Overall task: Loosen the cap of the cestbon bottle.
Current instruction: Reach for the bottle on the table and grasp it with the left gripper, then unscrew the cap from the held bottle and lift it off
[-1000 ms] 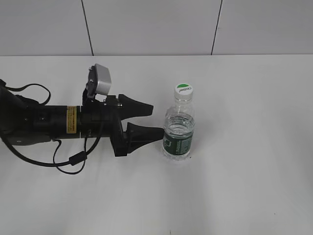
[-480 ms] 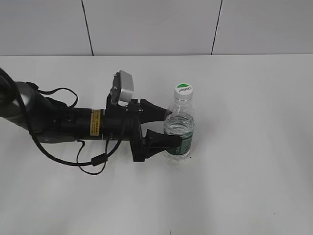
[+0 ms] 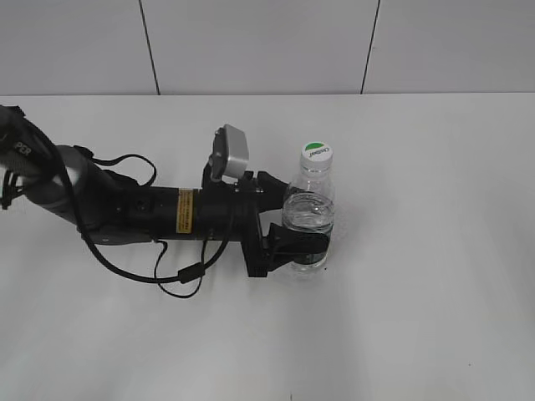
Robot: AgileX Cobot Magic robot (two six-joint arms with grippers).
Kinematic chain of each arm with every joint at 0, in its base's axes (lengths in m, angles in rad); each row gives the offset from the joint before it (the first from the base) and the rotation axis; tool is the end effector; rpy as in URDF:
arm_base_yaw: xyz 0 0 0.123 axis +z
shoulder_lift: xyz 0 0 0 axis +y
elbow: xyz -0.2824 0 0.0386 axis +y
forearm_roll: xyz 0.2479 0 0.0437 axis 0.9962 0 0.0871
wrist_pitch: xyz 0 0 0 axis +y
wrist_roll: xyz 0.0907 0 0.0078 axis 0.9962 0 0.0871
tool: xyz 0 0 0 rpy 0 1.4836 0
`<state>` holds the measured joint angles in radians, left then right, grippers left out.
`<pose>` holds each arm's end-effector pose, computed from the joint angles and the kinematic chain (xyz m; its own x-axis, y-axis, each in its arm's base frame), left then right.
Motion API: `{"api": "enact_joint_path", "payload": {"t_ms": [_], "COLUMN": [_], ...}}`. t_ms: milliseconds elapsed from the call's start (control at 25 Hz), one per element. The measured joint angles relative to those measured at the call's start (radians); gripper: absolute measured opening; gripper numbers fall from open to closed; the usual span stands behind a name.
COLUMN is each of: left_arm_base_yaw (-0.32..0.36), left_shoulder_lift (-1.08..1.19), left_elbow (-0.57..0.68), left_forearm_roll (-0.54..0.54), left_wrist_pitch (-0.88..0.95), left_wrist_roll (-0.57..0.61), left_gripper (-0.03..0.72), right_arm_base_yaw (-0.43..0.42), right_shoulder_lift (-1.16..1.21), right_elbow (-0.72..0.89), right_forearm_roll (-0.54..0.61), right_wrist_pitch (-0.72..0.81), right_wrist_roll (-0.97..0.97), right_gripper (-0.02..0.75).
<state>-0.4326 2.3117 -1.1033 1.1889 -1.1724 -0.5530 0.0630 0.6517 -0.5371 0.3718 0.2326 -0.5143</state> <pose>0.3227 -0.2347 0.0707 -0.1433 0.1880 -0.9717 0.9868 0.1019 -0.1258 0.1374 0.0164 0.3180 -0.2172 -0.1645 -0.9622 -0.1787 0.9757 -0.1265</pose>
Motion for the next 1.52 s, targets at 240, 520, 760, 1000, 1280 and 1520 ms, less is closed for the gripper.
{"api": "enact_joint_path", "payload": {"t_ms": [240, 520, 760, 1000, 1280, 1520], "left_arm_base_yaw": [-0.023, -0.023, -0.026, -0.026, -0.011, -0.006], "left_shoulder_lift": [0.000, 0.000, 0.000, 0.000, 0.000, 0.000], "left_elbow": [-0.003, -0.003, -0.003, -0.003, -0.003, -0.003], "left_forearm_roll": [-0.034, -0.047, -0.055, -0.058, -0.073, -0.107], "left_wrist_pitch": [0.050, 0.084, 0.081, 0.082, 0.089, 0.095], "left_wrist_roll": [0.000, 0.000, 0.000, 0.001, 0.064, 0.122], "left_gripper": [0.550, 0.538, 0.419, 0.414, 0.414, 0.414], "right_arm_base_yaw": [0.000, 0.000, 0.000, 0.000, 0.000, 0.014], "right_shoulder_lift": [0.000, 0.000, 0.000, 0.000, 0.072, 0.269], "right_elbow": [0.000, 0.000, 0.000, 0.000, -0.038, -0.163], "right_forearm_roll": [0.000, 0.000, 0.005, 0.033, 0.037, 0.038], "right_wrist_pitch": [-0.003, -0.026, -0.026, -0.029, -0.024, 0.101], "right_wrist_roll": [-0.001, -0.002, -0.002, -0.002, -0.023, -0.141], "right_gripper": [0.586, 0.586, 0.586, 0.586, 0.586, 0.586]}}
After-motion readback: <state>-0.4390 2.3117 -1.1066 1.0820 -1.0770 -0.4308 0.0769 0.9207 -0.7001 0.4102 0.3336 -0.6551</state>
